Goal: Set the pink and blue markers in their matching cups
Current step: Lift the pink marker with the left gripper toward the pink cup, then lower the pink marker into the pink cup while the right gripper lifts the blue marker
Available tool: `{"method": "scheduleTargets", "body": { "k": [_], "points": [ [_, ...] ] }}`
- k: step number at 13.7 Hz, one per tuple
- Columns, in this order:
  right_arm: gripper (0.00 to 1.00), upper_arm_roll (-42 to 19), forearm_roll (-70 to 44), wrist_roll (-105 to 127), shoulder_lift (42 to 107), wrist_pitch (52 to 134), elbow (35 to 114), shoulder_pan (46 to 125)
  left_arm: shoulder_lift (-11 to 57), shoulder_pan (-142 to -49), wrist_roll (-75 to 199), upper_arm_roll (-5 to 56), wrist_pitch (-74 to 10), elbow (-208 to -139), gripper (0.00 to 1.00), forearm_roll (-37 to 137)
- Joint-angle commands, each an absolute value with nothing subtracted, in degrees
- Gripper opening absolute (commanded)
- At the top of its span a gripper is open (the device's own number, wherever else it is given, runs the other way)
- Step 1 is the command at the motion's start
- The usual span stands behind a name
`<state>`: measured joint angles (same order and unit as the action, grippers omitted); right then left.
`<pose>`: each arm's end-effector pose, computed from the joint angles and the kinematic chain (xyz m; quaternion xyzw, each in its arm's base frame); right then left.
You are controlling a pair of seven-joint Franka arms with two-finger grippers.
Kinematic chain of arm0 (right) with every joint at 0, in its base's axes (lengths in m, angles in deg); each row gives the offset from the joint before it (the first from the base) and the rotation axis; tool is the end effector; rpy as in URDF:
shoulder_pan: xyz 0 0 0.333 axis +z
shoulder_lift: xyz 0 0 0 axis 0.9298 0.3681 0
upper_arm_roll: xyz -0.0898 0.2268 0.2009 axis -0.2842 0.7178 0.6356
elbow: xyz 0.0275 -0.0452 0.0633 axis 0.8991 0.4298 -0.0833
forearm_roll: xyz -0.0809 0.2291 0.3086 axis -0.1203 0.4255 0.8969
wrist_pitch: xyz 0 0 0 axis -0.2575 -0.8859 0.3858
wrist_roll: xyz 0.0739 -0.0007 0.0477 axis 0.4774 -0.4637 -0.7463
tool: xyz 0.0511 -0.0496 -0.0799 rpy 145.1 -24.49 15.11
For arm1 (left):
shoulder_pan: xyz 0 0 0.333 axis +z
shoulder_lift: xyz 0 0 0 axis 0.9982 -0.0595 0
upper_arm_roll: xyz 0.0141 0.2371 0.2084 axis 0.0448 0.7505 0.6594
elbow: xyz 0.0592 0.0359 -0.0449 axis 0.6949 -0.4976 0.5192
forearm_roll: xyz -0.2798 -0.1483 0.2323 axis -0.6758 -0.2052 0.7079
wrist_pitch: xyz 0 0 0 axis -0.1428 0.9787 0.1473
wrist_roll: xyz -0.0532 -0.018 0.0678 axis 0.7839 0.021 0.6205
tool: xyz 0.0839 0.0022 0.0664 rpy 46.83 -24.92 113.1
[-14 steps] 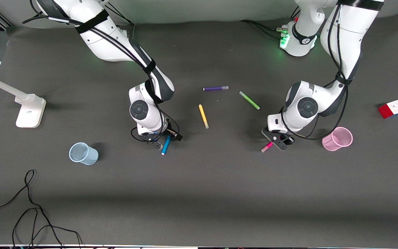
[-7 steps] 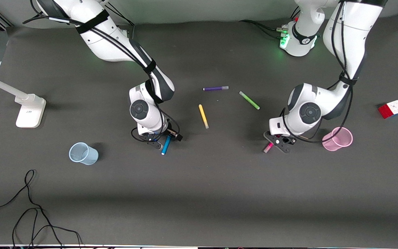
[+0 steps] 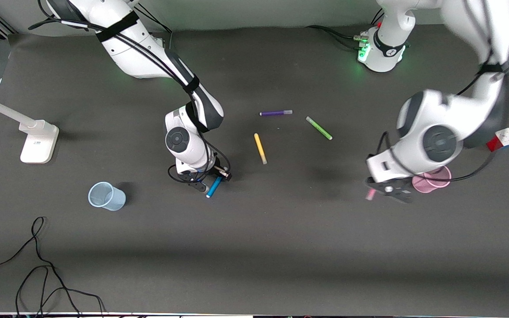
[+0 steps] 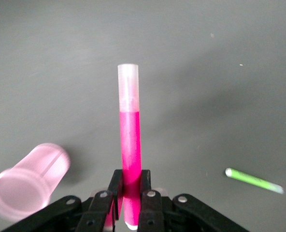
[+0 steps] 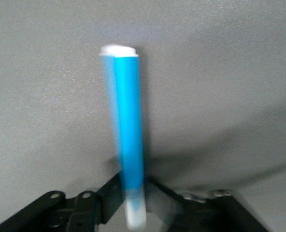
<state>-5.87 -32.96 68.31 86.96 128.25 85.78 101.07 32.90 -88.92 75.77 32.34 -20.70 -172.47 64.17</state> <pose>0.5305 0.3360 0.1611 -0.9532 0.2899 0.0279 0.0806 0.6039 -0.1308 0.4117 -0.9775 0.1951 0.0788 0.0168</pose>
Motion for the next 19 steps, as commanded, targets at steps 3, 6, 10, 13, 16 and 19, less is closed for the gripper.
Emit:
{"method": "scheduleTargets", "body": {
  "k": [3,6,10,13,16,19],
  "points": [
    [0.00,-7.76,-32.04,68.78,84.82,125.49,85.69,101.62,39.51,-79.31,75.18,32.34,-6.87,-165.26,0.06,63.66],
    [0.00,-10.58,-32.83,68.26,81.66,113.64,80.61,101.53,41.45,-74.82,75.27,32.34,-3.43,-164.47,0.06,63.74],
    [0.00,-14.53,-34.06,65.53,79.80,101.49,73.83,101.62,40.05,-71.91,74.84,32.34,1.14,-164.03,0.02,64.19],
    [0.00,-14.72,-35.38,65.70,79.80,100.59,73.20,101.62,37.25,-71.21,74.40,32.34,5.79,-163.24,0.02,64.27],
    [1.00,-14.89,-34.59,65.88,79.89,100.68,73.11,100.22,32.68,-71.12,74.05,32.42,9.93,-161.92,0.02,64.36],
    [1.00,-14.72,-34.59,65.79,80.59,101.90,73.46,100.56,28.20,-71.12,74.04,33.22,10.99,-160.95,0.02,65.94]
  ]
}}
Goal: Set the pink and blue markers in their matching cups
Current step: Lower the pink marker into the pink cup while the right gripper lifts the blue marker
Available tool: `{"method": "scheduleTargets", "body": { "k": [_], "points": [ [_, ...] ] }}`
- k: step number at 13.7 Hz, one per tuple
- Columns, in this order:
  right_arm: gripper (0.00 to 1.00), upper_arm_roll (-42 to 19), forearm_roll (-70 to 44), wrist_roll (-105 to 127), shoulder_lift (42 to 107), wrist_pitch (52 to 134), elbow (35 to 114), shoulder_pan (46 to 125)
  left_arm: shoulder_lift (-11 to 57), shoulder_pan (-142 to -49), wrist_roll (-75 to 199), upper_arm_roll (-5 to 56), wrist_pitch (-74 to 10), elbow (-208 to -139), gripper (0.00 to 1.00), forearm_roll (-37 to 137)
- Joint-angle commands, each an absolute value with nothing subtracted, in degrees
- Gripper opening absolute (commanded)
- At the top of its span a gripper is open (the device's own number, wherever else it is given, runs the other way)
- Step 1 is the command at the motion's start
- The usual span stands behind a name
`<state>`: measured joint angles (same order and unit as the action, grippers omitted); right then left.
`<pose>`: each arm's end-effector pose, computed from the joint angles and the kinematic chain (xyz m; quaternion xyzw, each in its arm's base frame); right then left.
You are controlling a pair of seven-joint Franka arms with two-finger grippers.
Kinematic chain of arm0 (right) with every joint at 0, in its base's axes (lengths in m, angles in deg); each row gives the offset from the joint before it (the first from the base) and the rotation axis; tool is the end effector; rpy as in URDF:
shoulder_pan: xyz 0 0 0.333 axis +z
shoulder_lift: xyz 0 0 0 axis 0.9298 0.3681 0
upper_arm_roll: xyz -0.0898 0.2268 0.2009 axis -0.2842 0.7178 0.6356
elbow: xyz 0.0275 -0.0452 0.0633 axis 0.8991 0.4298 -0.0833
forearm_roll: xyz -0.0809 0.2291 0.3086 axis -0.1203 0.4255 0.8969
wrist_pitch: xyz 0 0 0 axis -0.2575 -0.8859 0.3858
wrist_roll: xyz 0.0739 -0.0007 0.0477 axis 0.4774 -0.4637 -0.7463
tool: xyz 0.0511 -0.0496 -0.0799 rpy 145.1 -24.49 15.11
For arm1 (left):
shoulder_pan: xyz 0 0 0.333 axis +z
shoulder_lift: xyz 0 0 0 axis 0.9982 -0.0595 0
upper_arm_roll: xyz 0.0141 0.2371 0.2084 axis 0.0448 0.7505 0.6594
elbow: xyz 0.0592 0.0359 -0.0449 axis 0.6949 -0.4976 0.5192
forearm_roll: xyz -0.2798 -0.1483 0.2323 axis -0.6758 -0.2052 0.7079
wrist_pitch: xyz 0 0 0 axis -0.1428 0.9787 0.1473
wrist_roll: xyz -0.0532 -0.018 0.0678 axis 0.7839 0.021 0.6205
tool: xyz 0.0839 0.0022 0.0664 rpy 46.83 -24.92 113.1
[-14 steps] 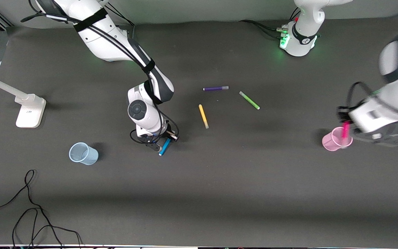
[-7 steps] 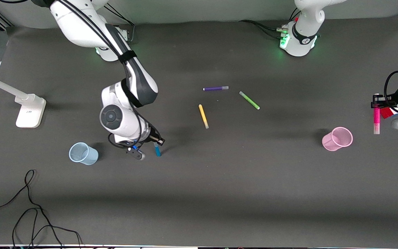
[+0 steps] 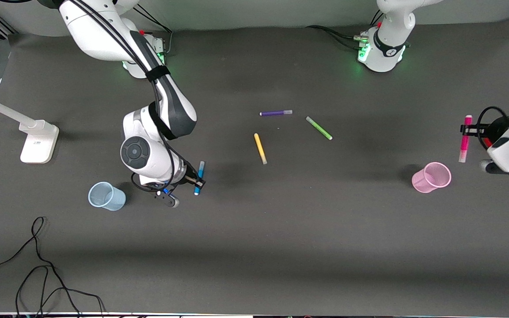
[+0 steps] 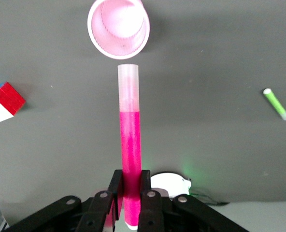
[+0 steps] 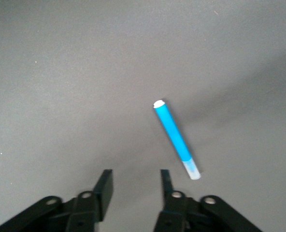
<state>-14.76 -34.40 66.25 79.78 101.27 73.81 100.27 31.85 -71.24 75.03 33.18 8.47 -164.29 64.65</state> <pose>0.6004 0.2806 0.2904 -0.9509 0.2993 0.0670 0.0415 0.5764 0.0707 0.4391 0.9627 -0.0203 -0.2696 0.0075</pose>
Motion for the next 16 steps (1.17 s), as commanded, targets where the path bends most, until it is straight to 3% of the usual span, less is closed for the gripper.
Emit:
{"method": "scheduleTargets", "body": {
  "k": [1,6,11,14,16],
  "points": [
    [1.00,-14.63,-34.76,65.62,80.68,103.56,74.42,100.83,26.26,-71.12,73.96,33.30,11.95,-160.17,0.02,66.46],
    [0.99,-14.37,-34.50,52.38,78.32,113.84,87.06,101.80,15.28,-72.70,70.80,33.22,17.58,-152.18,0.02,69.19],
    [0.96,-14.19,-34.41,42.08,74.10,126.76,101.92,102.41,8.42,-73.23,70.70,33.22,17.76,-148.74,0.02,70.69],
    [0.96,-14.19,-34.32,41.18,74.17,128.71,103.17,103.28,7.00,-73.23,70.88,33.30,16.53,-148.12,0.02,70.86],
    [0.87,-14.10,-34.32,41.10,74.35,131.34,104.92,103.47,5.42,-73.31,70.71,33.30,16.27,-147.07,0.02,70.86]
  ]
}}
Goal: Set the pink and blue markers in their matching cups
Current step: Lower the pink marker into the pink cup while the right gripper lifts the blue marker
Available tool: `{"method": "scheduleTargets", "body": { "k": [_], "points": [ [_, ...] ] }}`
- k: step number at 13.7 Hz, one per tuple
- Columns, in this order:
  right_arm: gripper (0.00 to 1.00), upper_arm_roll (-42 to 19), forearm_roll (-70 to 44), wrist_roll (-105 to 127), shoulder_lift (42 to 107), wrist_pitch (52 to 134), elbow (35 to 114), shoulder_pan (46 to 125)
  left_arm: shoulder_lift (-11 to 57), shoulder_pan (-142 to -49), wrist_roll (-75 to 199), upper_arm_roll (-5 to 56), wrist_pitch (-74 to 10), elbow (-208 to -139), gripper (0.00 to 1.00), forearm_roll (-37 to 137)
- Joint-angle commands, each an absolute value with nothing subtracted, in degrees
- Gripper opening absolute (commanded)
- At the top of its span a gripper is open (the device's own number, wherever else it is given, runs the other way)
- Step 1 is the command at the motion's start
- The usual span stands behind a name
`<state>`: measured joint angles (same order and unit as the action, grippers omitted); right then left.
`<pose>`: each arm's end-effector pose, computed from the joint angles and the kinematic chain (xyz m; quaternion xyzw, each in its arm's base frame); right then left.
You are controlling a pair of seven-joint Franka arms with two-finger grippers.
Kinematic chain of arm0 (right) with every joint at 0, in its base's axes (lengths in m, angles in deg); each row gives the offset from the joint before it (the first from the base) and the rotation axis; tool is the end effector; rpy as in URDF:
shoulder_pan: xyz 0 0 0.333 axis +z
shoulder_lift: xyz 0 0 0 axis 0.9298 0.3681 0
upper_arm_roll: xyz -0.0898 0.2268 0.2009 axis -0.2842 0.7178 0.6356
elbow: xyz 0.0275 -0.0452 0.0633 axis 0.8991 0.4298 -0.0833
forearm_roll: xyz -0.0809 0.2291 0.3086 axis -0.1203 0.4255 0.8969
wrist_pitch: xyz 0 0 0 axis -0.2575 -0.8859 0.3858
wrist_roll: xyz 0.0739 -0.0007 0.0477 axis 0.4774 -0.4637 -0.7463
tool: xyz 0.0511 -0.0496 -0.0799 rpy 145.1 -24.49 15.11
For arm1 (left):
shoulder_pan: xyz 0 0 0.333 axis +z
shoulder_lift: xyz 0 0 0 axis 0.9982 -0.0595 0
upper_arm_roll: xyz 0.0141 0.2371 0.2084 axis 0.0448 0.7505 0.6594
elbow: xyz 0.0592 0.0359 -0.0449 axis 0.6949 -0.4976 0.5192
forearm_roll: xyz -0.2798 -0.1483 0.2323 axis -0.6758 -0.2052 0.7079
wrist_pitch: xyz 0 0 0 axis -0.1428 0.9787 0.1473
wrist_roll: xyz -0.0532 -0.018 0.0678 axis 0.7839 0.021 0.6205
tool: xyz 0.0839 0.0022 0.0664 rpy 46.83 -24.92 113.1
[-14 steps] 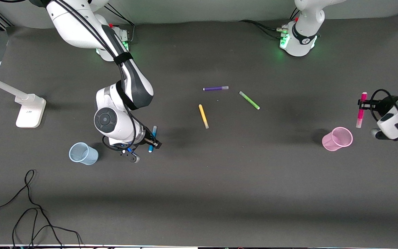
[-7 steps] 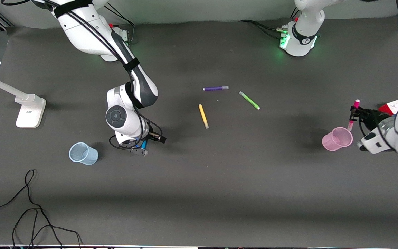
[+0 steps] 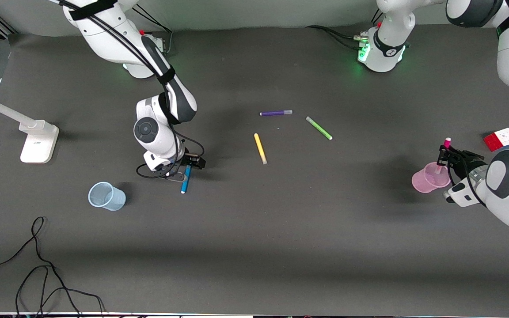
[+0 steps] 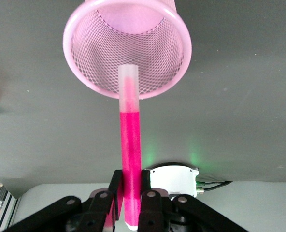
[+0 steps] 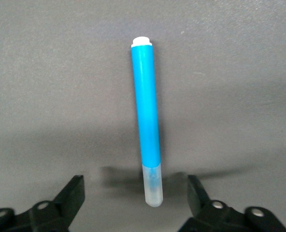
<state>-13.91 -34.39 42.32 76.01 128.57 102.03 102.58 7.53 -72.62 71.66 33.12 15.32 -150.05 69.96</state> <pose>0.4956 0.2371 0.1758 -0.9932 0.1104 0.0194 0.0304 0.6231 0.0833 0.2790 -0.9141 0.0085 0.4053 0.0042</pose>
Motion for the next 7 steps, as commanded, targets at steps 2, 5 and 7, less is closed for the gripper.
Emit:
{"method": "scheduleTargets", "body": {
  "k": [2,5,7],
  "points": [
    [0.70,-14.19,-34.32,41.10,74.53,132.32,105.37,104.43,4.72,-73.32,70.70,33.30,14.69,-146.80,0.03,70.86],
    [0.44,-14.10,-34.32,41.01,74.26,134.07,107.04,104.52,4.01,-73.32,70.62,33.30,13.99,-146.71,0.05,70.86],
    [0.30,-14.19,-34.32,41.01,73.91,134.17,107.30,104.43,3.75,-73.32,69.92,33.30,13.11,-146.71,0.10,70.86]
  ]
}}
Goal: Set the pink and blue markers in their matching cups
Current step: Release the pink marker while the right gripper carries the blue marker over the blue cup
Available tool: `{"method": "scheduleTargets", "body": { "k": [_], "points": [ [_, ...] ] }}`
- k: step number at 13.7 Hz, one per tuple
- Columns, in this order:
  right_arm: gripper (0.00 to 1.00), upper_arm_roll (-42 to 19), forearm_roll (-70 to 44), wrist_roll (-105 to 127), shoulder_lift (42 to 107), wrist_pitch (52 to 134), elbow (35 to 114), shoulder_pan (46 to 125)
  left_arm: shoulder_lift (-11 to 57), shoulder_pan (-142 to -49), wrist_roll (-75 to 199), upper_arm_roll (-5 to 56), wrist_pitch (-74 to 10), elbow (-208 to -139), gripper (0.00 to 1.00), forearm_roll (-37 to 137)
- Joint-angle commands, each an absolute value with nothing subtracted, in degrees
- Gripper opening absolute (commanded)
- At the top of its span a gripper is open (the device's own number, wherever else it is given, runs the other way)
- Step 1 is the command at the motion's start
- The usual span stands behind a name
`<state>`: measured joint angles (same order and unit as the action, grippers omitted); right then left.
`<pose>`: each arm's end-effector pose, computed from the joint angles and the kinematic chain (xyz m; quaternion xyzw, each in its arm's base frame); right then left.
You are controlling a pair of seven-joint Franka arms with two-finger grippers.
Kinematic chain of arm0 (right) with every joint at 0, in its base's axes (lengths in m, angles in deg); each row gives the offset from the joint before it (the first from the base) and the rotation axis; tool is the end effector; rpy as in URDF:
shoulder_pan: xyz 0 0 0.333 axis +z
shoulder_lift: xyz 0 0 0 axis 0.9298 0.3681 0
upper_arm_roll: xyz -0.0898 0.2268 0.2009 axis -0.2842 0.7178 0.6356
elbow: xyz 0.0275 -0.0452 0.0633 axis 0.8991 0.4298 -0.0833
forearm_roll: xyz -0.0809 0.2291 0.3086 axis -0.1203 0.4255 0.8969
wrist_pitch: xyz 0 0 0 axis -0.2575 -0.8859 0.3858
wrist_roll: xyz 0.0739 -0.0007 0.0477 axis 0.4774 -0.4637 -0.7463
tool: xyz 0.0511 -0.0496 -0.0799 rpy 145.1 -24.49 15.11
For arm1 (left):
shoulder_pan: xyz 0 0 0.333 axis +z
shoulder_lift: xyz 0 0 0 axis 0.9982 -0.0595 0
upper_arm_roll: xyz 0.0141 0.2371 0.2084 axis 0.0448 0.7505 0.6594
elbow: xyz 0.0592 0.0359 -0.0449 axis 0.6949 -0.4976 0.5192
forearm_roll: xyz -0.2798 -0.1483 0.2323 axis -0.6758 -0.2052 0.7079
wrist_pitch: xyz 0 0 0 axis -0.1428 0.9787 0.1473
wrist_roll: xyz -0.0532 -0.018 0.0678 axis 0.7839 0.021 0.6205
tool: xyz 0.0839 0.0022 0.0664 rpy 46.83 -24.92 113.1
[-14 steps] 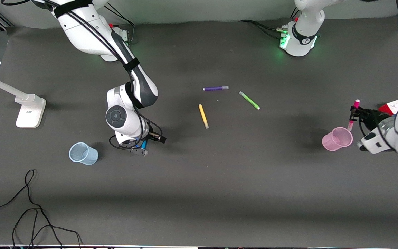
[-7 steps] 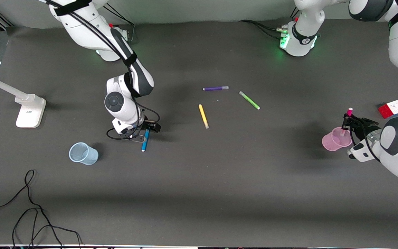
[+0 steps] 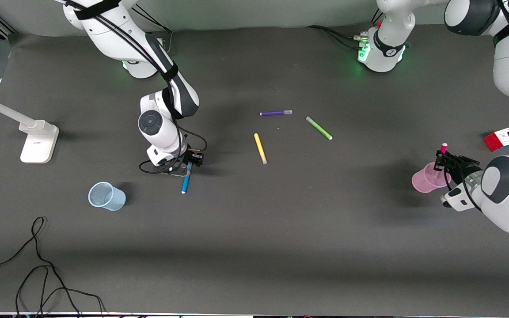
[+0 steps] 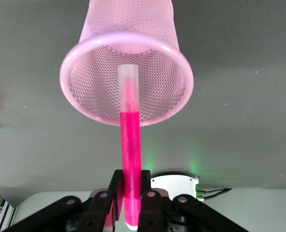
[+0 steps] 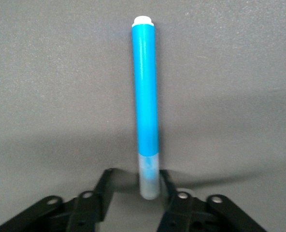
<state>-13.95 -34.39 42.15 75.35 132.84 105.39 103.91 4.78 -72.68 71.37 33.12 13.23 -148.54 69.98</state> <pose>0.4787 0.2384 0.1690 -0.9944 0.1013 0.0045 0.0305 0.6314 0.0839 0.2575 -0.9174 0.0074 0.3980 0.0017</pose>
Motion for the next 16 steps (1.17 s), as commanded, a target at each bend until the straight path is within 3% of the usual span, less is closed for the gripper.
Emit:
{"method": "scheduleTargets", "body": {
  "k": [1,2,3,6,7,9,12,16],
  "points": [
    [0.16,-14.19,-34.32,41.01,73.65,134.17,107.30,104.52,3.66,-73.32,69.91,33.30,12.23,-146.71,0.18,70.86],
    [0.01,-14.19,-34.32,40.83,73.47,134.08,107.30,104.52,3.48,-73.32,69.91,33.30,11.70,-146.80,0.31,70.95],
    [0.00,-14.19,-34.32,40.66,73.30,134.08,107.30,104.43,3.31,-73.32,69.91,33.30,11.52,-146.71,0.40,71.30],
    [0.00,-14.36,-34.32,40.66,71.29,133.20,107.04,104.08,3.22,-73.40,70.09,33.30,10.82,-146.71,0.93,71.66],
    [0.00,-14.71,-34.32,40.66,70.32,131.81,106.61,103.91,3.39,-73.58,70.09,33.22,10.99,-146.54,1.00,71.66],
    [0.00,-15.16,-33.80,40.57,68.47,124.98,102.32,102.25,3.66,-74.71,70.09,33.30,12.48,-144.44,1.00,71.92],
    [0.00,-18.22,-33.62,40.57,66.71,106.37,90.38,99.69,3.83,-76.91,70.18,33.39,15.82,-140.14,1.00,74.47],
    [0.00,-30.68,-26.44,36.90,67.14,78.94,73.50,97.94,8.29,-76.83,70.79,32.78,19.00,-137.91,1.00,74.21]
  ]
}}
